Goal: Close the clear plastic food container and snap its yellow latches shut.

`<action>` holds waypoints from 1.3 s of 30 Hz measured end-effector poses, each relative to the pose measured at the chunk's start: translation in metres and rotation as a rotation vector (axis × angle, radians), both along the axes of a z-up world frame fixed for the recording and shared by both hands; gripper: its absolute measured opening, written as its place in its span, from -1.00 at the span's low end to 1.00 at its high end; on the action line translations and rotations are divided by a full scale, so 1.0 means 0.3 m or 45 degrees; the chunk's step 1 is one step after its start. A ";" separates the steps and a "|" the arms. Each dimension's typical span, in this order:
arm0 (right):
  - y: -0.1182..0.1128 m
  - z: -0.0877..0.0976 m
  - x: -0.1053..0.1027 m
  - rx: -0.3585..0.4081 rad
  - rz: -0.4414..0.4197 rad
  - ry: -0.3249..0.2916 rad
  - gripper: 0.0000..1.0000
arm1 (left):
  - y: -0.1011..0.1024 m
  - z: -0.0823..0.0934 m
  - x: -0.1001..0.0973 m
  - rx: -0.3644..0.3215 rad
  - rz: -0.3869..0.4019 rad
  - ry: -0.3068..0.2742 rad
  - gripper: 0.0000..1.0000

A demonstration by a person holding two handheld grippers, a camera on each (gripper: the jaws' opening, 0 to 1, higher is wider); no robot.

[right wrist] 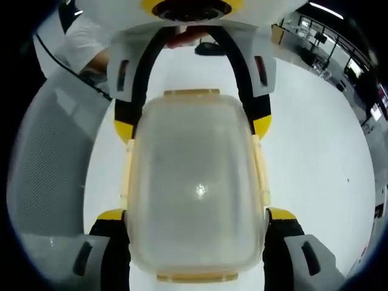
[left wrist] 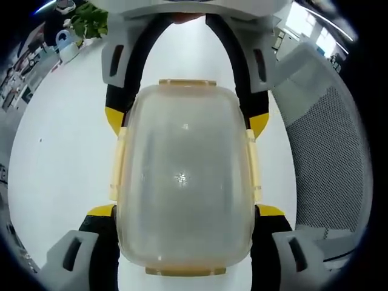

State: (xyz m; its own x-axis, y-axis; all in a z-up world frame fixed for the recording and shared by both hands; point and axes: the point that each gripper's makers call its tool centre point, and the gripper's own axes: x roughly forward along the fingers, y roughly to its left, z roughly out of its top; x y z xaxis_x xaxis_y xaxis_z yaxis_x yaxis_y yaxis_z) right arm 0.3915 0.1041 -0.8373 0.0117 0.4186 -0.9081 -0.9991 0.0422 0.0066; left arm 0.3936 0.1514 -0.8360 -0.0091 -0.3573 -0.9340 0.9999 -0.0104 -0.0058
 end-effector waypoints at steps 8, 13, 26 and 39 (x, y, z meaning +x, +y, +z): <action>0.001 -0.001 0.038 -0.004 0.007 -0.001 0.85 | 0.001 0.002 0.037 -0.014 0.013 -0.004 0.84; 0.003 0.001 0.057 0.000 0.002 -0.001 0.85 | 0.000 0.001 0.059 -0.018 0.012 -0.007 0.84; 0.001 0.000 0.110 -0.002 -0.025 -0.003 0.85 | -0.005 -0.001 0.114 -0.005 -0.004 -0.019 0.85; -0.006 0.000 0.140 -0.010 -0.024 -0.002 0.85 | -0.011 0.000 0.147 -0.027 0.003 -0.019 0.85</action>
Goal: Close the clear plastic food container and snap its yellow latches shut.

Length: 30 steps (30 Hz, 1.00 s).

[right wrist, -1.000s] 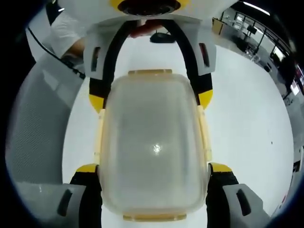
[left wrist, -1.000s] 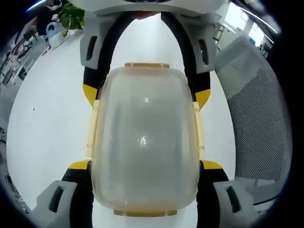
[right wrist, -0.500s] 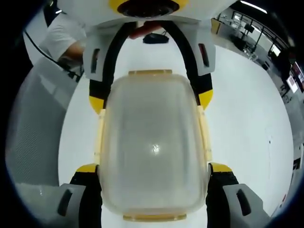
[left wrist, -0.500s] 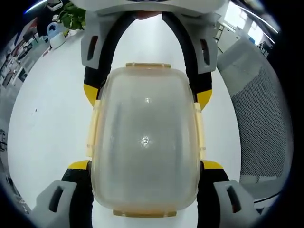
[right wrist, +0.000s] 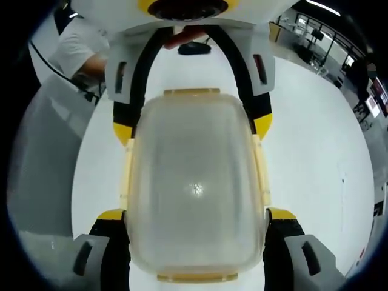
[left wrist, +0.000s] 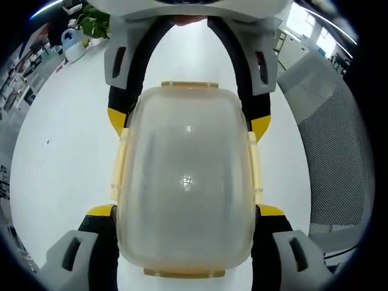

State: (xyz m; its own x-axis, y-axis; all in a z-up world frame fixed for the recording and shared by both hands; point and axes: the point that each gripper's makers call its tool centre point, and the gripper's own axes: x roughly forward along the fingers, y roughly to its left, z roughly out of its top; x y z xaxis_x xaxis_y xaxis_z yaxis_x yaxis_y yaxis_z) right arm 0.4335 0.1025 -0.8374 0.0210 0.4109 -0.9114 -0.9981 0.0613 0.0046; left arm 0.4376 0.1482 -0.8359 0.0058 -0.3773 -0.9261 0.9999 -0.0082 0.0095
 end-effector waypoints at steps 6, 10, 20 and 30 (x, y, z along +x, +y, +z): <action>-0.001 0.001 0.015 -0.002 -0.003 -0.001 0.85 | -0.002 0.000 0.015 0.005 -0.003 0.000 0.85; -0.001 0.001 0.015 -0.003 -0.005 -0.001 0.85 | -0.001 0.001 0.016 0.003 -0.004 0.000 0.85; -0.002 0.000 0.016 -0.012 -0.005 -0.001 0.85 | -0.002 0.003 0.015 0.001 -0.004 -0.001 0.85; -0.002 0.002 0.015 -0.009 0.001 0.004 0.85 | -0.002 0.005 0.014 -0.009 -0.011 0.000 0.85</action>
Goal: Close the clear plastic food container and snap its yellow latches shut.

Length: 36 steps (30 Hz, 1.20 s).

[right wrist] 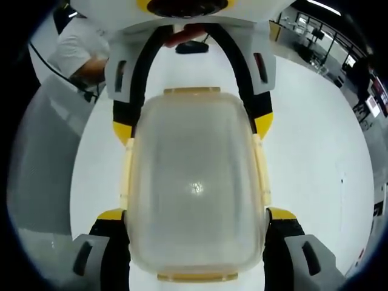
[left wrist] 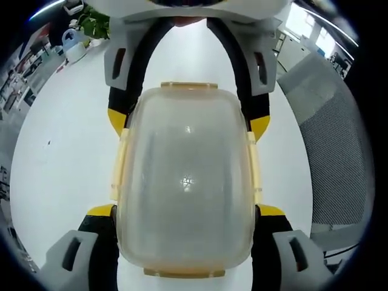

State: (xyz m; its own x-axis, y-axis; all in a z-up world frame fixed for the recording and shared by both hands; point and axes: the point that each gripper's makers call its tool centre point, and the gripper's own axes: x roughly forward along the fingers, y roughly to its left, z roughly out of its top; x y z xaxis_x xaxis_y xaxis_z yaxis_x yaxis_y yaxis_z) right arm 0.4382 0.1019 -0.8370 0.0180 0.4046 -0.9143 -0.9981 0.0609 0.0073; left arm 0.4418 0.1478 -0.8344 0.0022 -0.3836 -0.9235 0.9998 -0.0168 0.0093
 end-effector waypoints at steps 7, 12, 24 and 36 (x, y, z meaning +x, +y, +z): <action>-0.002 0.008 -0.001 0.025 0.001 0.009 0.84 | 0.000 0.005 0.001 -0.025 0.003 0.002 0.86; 0.002 0.020 -0.004 0.084 0.038 -0.009 0.84 | 0.001 0.013 0.003 -0.049 0.014 -0.029 0.85; 0.039 0.049 -0.006 0.230 0.020 -0.070 1.00 | 0.000 0.030 -0.017 -0.107 0.024 -0.017 0.99; 0.061 0.142 0.014 0.593 -0.230 -0.062 1.00 | -0.009 0.069 -0.010 -0.280 0.144 -0.036 0.99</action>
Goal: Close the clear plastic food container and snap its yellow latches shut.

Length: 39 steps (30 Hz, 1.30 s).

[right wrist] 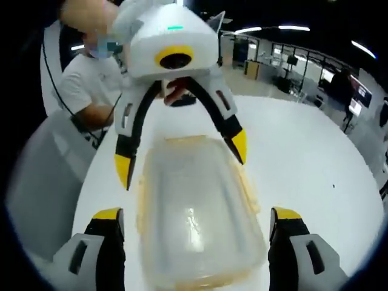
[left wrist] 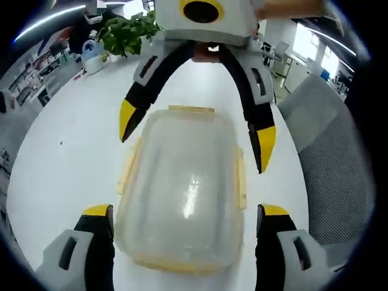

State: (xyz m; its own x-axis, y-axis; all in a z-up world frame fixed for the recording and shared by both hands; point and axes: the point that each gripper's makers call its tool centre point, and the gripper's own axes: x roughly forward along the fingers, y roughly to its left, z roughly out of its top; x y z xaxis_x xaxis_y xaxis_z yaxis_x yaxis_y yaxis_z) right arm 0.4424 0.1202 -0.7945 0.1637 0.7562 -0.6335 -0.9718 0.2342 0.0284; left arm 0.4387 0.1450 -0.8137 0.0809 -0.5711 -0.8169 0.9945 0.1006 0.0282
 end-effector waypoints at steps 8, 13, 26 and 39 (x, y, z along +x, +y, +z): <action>-0.019 0.023 0.015 0.143 -0.081 -0.058 1.00 | 0.004 0.002 0.008 -0.125 0.091 -0.043 0.99; -0.027 0.021 0.012 0.198 -0.136 -0.064 1.00 | 0.003 0.027 0.019 -0.224 0.133 -0.097 0.99; -0.043 0.058 0.033 0.281 -0.259 -0.122 1.00 | 0.059 0.047 0.049 -0.286 0.279 -0.137 0.97; -0.085 0.061 0.015 0.306 -0.342 -0.109 1.00 | 0.091 0.048 0.034 -0.360 0.409 -0.145 0.96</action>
